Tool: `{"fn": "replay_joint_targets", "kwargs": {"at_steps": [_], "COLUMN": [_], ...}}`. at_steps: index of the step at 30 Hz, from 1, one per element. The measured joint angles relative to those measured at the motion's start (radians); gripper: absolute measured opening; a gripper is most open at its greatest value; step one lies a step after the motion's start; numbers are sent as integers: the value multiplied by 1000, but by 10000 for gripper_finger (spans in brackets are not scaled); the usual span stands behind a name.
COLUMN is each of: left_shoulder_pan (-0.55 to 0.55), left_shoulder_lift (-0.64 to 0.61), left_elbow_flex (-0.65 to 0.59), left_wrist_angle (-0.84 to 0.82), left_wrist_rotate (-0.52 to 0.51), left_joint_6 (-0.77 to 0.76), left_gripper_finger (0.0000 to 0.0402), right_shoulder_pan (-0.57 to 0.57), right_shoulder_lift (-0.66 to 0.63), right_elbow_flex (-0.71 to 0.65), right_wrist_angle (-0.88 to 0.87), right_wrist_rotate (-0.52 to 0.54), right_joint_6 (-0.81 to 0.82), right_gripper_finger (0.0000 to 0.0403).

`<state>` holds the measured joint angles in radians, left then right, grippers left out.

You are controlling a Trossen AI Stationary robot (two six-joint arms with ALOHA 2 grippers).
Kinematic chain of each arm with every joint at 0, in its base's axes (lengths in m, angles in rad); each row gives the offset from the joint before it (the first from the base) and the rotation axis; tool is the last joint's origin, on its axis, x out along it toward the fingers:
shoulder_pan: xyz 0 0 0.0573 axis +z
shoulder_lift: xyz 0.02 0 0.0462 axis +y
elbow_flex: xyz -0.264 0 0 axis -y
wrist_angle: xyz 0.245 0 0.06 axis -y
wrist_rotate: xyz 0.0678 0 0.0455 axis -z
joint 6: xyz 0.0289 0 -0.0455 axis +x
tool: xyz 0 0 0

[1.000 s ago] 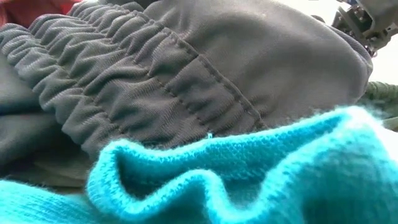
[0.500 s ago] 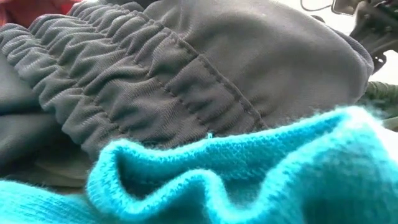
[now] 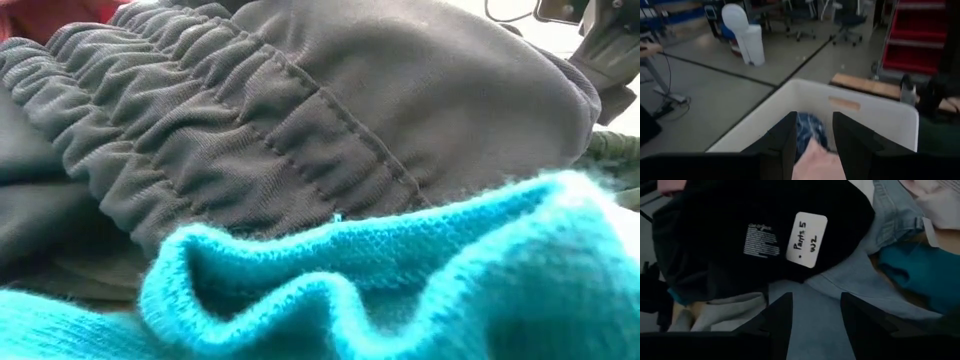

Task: Sort clothes
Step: Put the pink underwear into the white laundry bin

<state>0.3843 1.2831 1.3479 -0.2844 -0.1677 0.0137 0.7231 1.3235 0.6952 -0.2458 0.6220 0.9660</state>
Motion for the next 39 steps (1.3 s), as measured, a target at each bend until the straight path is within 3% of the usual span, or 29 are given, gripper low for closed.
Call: {"fn": "replay_joint_targets", "kwargs": {"at_steps": [12, 29, 35, 39], "left_shoulder_pan": [0, 0, -7, -85], "left_shoulder_lift": [0, 0, -3, -26], "left_elbow_flex": [0, 0, -1, -2], "left_wrist_angle": [141, 160, 69, -85], "left_wrist_rotate": [0, 1, 174, 162], "left_joint_6": [0, -12, -56, -47], "left_gripper_finger": [131, 131, 131, 131], "right_shoulder_pan": [0, 0, 0, 0], "right_shoulder_lift": [0, 0, 0, 0], "right_elbow_flex": [0, 0, 0, 0], "right_wrist_angle": [75, 105, 104, 112], "right_wrist_rotate": [-2, -2, -3, -3], "right_joint_6": [0, 0, 0, 0], "right_gripper_finger": [168, 167, 166, 166]}}
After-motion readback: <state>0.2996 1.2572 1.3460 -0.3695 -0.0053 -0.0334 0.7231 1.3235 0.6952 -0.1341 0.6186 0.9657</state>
